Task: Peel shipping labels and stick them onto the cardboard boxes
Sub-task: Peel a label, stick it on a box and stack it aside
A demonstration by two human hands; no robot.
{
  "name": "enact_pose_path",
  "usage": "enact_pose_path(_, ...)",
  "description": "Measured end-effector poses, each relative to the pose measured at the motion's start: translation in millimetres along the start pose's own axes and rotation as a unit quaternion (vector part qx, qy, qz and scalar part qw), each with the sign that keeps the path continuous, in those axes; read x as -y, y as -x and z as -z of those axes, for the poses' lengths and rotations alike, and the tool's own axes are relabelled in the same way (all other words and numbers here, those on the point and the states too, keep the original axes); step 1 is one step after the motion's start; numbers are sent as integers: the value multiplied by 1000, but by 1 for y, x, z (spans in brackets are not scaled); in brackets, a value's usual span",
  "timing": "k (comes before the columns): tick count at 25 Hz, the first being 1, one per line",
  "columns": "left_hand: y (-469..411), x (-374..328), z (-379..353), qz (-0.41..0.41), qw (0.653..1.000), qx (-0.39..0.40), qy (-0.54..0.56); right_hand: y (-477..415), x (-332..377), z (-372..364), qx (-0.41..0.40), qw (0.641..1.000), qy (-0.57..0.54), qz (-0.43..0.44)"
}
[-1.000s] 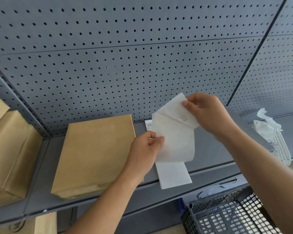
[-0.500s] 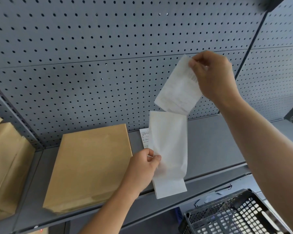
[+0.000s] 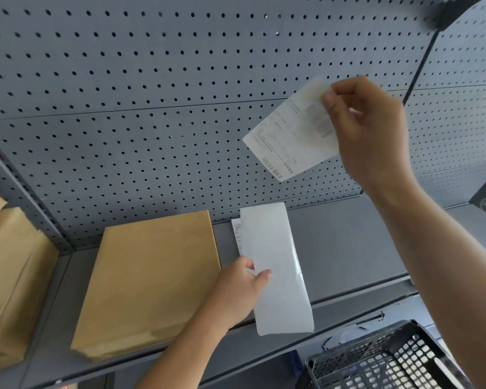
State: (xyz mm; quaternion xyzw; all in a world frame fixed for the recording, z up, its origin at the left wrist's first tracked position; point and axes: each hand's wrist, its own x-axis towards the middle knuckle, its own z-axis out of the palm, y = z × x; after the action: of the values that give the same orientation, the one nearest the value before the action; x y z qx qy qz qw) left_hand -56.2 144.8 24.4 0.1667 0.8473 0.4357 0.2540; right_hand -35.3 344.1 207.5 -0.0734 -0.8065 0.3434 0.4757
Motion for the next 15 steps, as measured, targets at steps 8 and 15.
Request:
enact_pose_path(8,26,-37,67,-71,898,-88,425,97,7,-36,107,980,26,168)
enact_pose_path(15,39,-17,109,-57,894,-103,433,146,17,-76,241,924,21,296)
